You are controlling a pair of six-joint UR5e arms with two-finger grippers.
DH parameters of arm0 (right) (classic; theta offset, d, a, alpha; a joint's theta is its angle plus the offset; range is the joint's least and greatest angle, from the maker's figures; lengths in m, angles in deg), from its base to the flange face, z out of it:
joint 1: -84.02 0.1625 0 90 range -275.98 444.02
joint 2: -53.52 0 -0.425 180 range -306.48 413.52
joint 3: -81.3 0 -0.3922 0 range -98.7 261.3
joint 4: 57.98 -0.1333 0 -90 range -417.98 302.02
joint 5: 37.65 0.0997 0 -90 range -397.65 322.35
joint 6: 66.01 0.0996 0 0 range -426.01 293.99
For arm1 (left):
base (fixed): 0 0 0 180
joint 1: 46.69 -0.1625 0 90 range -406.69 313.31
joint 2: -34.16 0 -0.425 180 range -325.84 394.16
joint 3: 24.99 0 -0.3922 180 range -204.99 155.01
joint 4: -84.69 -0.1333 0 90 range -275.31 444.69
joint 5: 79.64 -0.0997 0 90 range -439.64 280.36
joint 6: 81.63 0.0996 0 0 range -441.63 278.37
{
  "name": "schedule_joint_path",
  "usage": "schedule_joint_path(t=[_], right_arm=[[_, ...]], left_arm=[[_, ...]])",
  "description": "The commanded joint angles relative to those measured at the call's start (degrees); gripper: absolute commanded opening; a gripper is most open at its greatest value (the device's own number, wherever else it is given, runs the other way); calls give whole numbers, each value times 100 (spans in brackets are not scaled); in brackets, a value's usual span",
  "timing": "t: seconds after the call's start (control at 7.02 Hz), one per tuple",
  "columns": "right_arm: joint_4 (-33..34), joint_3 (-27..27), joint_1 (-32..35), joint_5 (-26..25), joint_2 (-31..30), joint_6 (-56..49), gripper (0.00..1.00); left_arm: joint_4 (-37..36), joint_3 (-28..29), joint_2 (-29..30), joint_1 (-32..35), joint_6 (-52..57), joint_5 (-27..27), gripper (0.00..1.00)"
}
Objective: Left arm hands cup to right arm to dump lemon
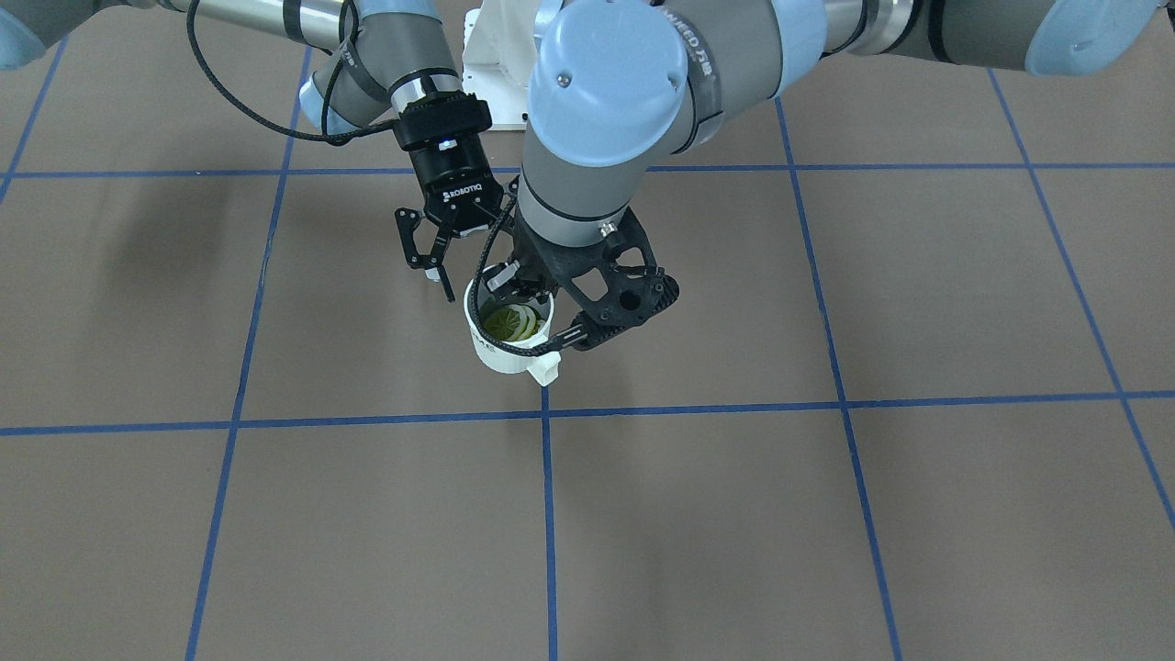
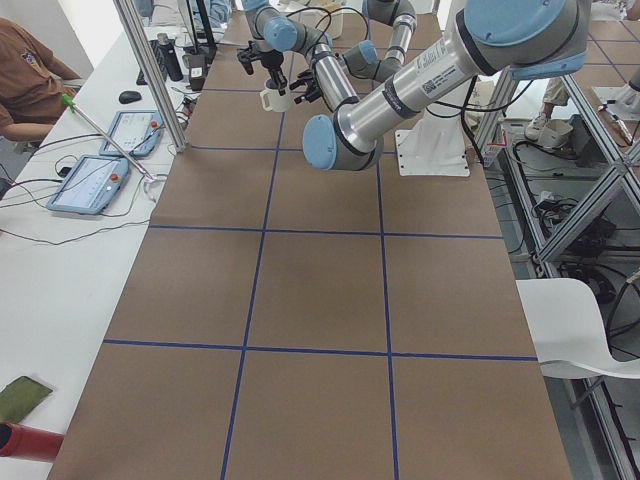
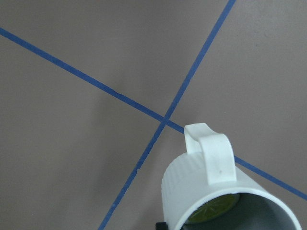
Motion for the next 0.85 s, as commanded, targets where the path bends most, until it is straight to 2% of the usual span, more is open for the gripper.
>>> schedule_joint_path(t=[0.0,0.71], right_arm=[[-9,6,0,-2,-1,0,95],[-9,6,0,-10,-1,0,95]], left_arm=[[-57,-76,8,-50,-62,13,0],[-224,-357,-53,-270,-212,13,0]])
